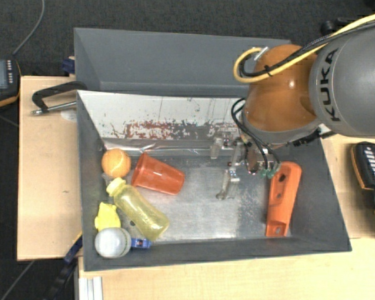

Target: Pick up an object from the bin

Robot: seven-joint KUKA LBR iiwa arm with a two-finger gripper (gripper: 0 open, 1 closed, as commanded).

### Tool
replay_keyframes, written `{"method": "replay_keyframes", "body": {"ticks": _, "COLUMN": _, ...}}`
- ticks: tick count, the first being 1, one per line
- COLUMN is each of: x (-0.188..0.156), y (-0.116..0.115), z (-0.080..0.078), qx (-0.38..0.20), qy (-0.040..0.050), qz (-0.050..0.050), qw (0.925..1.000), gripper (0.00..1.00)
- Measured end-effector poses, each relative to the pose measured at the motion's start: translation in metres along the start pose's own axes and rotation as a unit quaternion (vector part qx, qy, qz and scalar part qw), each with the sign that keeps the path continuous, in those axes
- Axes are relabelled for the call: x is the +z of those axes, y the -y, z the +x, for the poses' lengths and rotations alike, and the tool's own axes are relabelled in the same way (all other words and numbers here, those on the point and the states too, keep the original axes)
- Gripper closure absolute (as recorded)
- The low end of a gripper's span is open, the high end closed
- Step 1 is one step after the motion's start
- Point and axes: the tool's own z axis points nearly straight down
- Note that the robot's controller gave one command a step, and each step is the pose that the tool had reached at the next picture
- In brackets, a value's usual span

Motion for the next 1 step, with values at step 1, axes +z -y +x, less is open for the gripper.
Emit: {"method": "replay_keyframes", "body": {"ticks": 1, "x": -0.0049, "y": 0.0001, "z": -0.0016, "qx": 0.000, "qy": 0.0044, "qz": 0.000, "qw": 1.0000, "gripper": 0.00}}
